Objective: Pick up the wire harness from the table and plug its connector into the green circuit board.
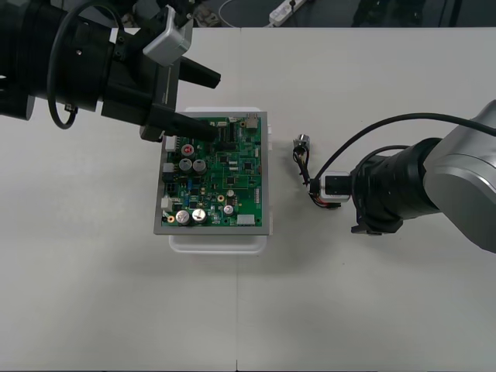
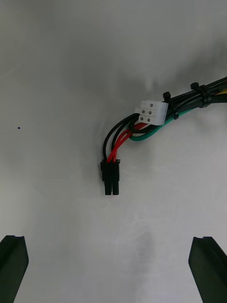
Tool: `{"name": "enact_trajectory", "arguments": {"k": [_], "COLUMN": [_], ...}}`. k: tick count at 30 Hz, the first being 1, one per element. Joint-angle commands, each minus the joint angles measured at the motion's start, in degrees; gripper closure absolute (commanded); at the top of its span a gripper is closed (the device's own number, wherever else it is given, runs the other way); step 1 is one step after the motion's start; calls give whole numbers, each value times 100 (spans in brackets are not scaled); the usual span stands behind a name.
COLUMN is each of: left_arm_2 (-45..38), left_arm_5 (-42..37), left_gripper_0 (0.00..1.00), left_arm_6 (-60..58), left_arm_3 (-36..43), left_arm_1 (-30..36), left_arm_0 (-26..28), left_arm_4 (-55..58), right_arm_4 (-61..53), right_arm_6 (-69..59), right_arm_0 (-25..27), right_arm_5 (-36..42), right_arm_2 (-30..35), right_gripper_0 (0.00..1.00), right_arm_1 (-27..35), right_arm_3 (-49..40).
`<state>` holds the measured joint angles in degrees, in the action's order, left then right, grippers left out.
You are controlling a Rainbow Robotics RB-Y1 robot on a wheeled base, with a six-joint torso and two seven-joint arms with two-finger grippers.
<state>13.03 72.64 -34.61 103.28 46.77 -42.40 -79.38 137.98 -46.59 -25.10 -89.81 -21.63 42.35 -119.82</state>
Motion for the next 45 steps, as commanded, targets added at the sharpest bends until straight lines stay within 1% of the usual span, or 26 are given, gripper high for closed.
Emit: {"name": "enact_trajectory", "arguments": {"k": [1, 11, 14, 16, 26, 33, 39, 45], "left_arm_2": [77, 77, 85, 85, 85, 85, 85, 85], "left_arm_5": [-295, -295, -295, -295, -295, -295, -295, -295], "left_gripper_0": [20, 20, 20, 20, 20, 20, 20, 20], "left_arm_6": [-309, -309, -318, -309, -309, -309, -309, -309], "left_arm_3": [167, 167, 167, 167, 167, 167, 167, 167], "left_arm_1": [-107, -107, -107, -107, -107, -107, -107, -107], "left_arm_0": [-278, -278, -278, -278, -278, -278, -278, -278], "left_arm_4": [-25, -25, -25, -25, -25, -25, -25, -25], "right_arm_4": [107, 168, 353, 406, 230, 186, 283, 247], "right_arm_6": [-360, -413, -448, -483, -544, -571, -632, -703], "right_arm_0": [-197, -259, -417, -488, -611, -628, -742, -795], "right_arm_5": [-19, -19, -19, -19, -19, -19, -19, -19], "right_arm_2": [-69, -175, -500, -605, -658, -676, -939, -957], "right_gripper_0": [1, 1, 1, 0, 1, 1, 1, 1], "right_arm_1": [-139, -263, -263, -263, -280, -280, -271, -280], "right_arm_3": [37, 152, 161, 169, 609, 635, 635, 811]}}
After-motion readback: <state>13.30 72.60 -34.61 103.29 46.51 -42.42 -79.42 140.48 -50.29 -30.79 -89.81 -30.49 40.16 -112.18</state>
